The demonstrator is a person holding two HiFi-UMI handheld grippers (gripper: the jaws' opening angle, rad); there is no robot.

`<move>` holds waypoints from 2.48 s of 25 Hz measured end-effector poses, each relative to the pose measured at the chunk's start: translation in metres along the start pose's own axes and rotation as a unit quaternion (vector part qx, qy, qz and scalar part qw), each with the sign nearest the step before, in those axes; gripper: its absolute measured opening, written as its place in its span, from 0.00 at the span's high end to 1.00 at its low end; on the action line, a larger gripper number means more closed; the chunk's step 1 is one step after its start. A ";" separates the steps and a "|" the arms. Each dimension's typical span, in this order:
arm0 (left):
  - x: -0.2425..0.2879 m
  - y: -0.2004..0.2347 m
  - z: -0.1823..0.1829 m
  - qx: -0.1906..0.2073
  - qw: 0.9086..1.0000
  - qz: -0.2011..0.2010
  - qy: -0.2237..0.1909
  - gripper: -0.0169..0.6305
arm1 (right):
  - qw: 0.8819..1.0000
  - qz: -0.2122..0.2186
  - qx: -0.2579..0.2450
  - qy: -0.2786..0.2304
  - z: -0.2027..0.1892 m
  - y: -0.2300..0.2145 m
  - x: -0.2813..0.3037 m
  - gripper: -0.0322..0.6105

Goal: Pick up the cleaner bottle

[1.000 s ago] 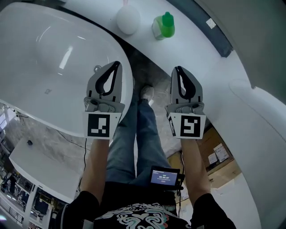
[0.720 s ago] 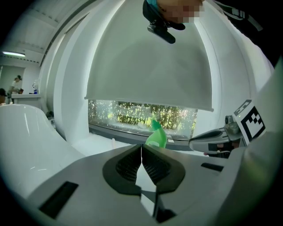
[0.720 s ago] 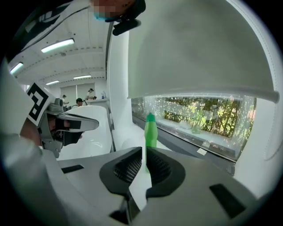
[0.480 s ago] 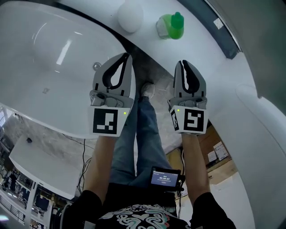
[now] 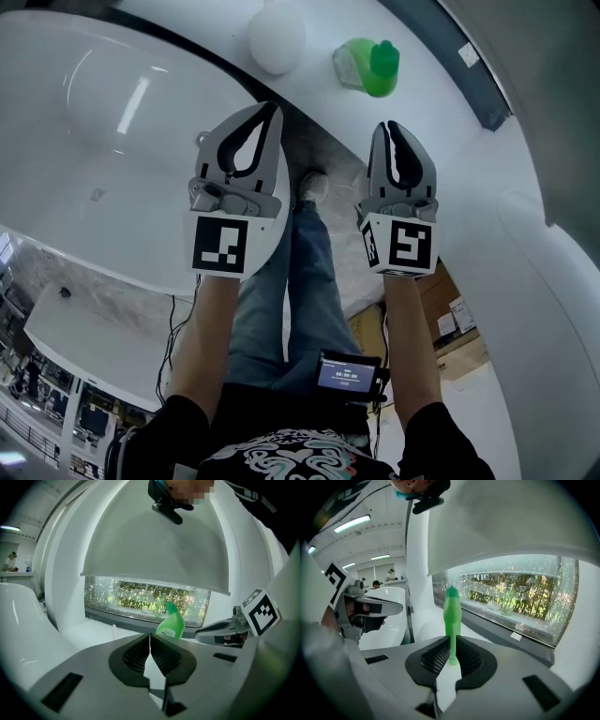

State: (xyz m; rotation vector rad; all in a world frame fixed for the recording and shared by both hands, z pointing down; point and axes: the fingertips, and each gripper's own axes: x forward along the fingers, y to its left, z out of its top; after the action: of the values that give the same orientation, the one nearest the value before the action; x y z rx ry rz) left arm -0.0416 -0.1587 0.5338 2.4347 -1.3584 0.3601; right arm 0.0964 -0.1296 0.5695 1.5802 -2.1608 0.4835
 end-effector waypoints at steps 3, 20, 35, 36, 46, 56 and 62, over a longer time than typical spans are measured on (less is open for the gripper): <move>0.010 0.001 -0.002 -0.001 1.000 -0.008 0.000 0.95 | 1.000 0.000 0.001 -0.001 -0.003 -0.001 0.007 0.90; 0.033 0.016 -0.001 -0.035 0.999 -0.005 -0.002 0.95 | 1.000 0.018 -0.006 -0.024 0.001 0.007 0.051 0.66; 0.041 0.024 -0.007 -0.039 0.999 -0.016 0.008 0.95 | 0.998 -0.007 0.017 -0.063 0.007 -0.001 0.090 0.62; 0.042 0.026 -0.007 -0.039 0.999 -0.016 0.008 0.95 | 0.998 -0.007 0.016 -0.066 0.009 0.000 0.092 0.62; 0.056 0.016 -0.013 -0.020 0.999 -0.027 0.014 0.95 | 0.995 0.002 0.024 -0.100 0.021 -0.002 0.100 0.62; 0.059 0.013 -0.024 -0.027 0.999 -0.032 0.022 0.95 | 0.994 -0.019 -0.022 -0.105 0.027 -0.003 0.108 0.62; 0.058 0.016 -0.026 -0.029 0.999 -0.031 0.026 0.95 | 0.992 -0.003 0.015 -0.123 0.029 -0.002 0.108 0.62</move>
State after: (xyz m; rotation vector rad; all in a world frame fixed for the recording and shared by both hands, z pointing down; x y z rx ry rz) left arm -0.0270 -0.2016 0.5817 2.3971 -1.2525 0.3616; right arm 0.0662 -0.2320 0.6015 1.7430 -2.3353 0.3362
